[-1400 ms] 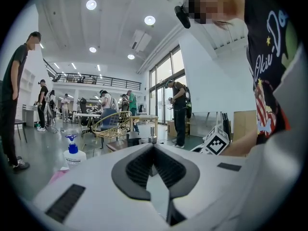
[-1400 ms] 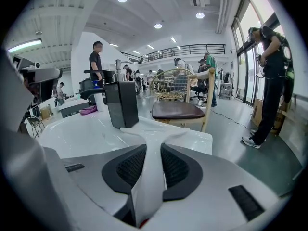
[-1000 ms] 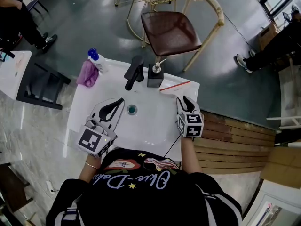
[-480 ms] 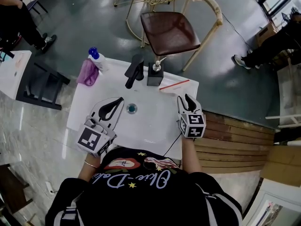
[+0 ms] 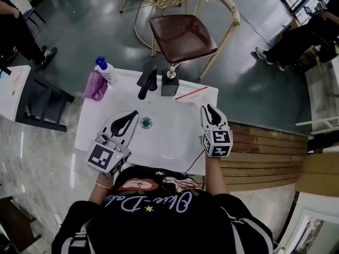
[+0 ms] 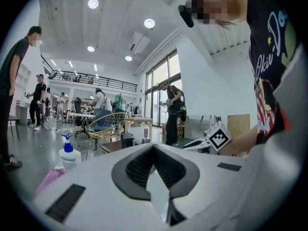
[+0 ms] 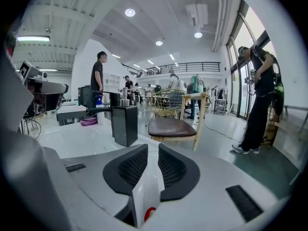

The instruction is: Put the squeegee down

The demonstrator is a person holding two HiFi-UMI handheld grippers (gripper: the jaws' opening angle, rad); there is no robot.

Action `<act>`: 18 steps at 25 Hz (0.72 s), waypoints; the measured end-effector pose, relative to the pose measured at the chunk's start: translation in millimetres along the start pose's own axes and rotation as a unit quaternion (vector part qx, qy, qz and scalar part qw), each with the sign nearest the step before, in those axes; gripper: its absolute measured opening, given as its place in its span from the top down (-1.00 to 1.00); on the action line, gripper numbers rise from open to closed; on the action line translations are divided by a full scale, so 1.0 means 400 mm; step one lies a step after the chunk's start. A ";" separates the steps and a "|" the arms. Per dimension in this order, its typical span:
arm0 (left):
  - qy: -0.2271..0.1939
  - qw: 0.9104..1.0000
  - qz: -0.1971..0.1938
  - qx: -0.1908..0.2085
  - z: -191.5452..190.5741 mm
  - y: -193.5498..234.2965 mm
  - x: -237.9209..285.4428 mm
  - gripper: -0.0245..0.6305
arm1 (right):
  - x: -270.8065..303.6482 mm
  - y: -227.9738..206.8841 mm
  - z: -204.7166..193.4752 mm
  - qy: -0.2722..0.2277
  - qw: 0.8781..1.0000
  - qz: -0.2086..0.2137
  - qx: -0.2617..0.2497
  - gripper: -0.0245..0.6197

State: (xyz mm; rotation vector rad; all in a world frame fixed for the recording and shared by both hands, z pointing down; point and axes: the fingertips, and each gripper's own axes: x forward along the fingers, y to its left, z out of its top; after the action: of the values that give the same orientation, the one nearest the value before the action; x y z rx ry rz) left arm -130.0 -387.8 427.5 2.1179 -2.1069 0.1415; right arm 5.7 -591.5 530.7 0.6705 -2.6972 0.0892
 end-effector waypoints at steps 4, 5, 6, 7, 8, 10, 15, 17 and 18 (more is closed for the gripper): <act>-0.005 1.000 -0.014 0.000 0.004 0.001 -0.006 0.93 | -0.029 0.014 0.018 -0.016 1.000 -0.011 0.005 0.75; -0.005 1.000 -0.018 -0.001 0.003 0.000 -0.008 0.93 | -0.037 0.018 0.023 -0.021 1.000 -0.015 0.006 0.76; -0.004 1.000 -0.022 -0.002 0.003 0.001 -0.009 0.93 | -0.044 0.023 0.029 -0.027 0.999 -0.018 0.009 0.76; -0.002 1.000 -0.024 -0.003 0.005 0.003 -0.012 0.93 | -0.051 0.029 0.035 -0.034 0.999 -0.021 0.014 0.76; -0.001 1.000 -0.026 -0.003 0.007 0.007 -0.016 0.93 | -0.059 0.036 0.041 -0.040 0.999 -0.023 0.021 0.76; -0.006 0.999 -0.035 -0.003 0.014 0.009 -0.025 0.93 | -0.077 0.051 0.049 -0.048 0.998 -0.029 0.030 0.85; -0.006 0.998 -0.059 -0.006 0.009 0.011 -0.048 0.93 | -0.119 0.070 0.049 -0.042 0.997 -0.061 0.033 0.87; 0.000 0.998 -0.061 -0.006 0.005 0.015 -0.057 0.93 | -0.135 0.083 0.056 -0.050 0.996 -0.066 0.043 0.87; 0.001 0.998 -0.063 -0.006 0.005 0.016 -0.062 0.93 | -0.143 0.091 0.061 -0.055 0.995 -0.068 0.047 0.87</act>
State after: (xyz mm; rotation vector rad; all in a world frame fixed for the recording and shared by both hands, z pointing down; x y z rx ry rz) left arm -136.8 -363.9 421.6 2.2360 -1.9603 0.1165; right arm 27.9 -537.5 488.6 0.9098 -2.7562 0.1506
